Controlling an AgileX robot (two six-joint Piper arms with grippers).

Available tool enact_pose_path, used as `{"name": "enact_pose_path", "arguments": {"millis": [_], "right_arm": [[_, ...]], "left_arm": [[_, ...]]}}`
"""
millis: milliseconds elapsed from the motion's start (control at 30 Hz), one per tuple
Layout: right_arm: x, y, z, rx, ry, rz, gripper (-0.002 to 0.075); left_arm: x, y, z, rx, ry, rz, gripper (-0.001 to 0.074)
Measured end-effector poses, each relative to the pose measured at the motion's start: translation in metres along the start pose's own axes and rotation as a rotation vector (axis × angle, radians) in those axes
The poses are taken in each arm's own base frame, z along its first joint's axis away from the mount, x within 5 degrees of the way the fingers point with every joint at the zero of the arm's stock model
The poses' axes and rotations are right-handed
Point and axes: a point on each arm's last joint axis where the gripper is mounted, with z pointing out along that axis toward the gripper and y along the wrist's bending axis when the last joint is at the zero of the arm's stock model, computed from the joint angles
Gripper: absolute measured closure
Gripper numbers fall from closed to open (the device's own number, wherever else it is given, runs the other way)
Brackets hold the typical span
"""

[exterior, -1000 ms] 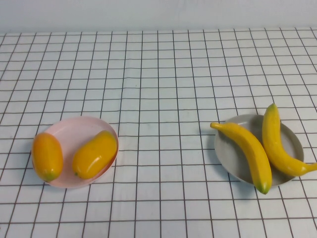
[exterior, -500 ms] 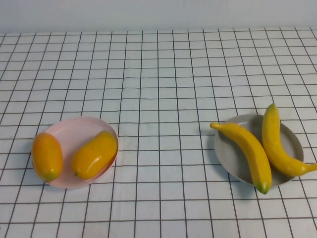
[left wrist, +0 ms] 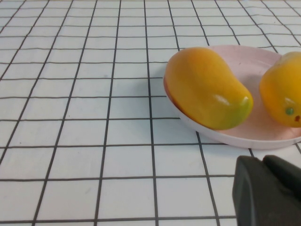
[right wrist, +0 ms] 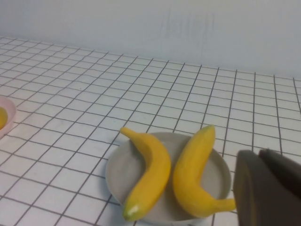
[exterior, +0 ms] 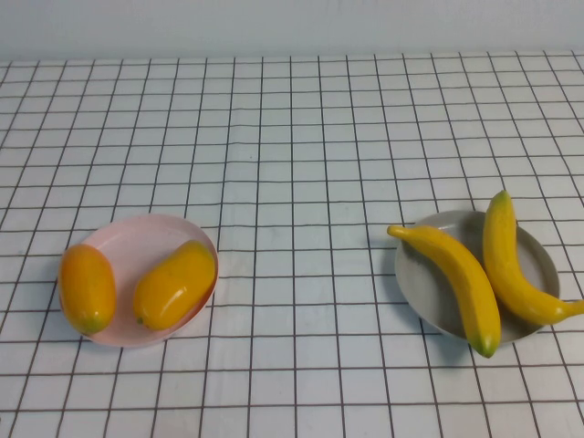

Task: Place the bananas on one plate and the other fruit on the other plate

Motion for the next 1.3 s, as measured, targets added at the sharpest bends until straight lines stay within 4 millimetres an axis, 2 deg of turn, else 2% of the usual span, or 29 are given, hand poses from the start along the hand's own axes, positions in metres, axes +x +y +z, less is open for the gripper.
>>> {"name": "enact_pose_path", "arguments": {"millis": [200,367,633,900,1300], "right_arm": [[0.018,0.007,0.011,-0.058,-0.026,0.038,0.0741],[0.039,0.015,0.023,-0.102,-0.077,0.170,0.0741],[0.067,0.005,0.034,0.106,-0.082,0.136,0.0741],[0.074,-0.005,0.033,0.292,-0.059,0.167,0.0741],[0.092,-0.003,0.033,0.306,0.120,0.216,0.0741]], "left_arm": [[0.000,0.000,0.000,0.000,0.000,0.000,0.0738],[0.000,0.000,0.000,0.000,0.000,0.000,0.0738],[0.000,0.000,0.000,0.000,0.000,0.000,0.0738],[0.000,0.000,0.000,0.000,0.000,0.000,0.0738],[0.000,0.000,0.000,0.000,0.000,0.000,0.0738]]}}
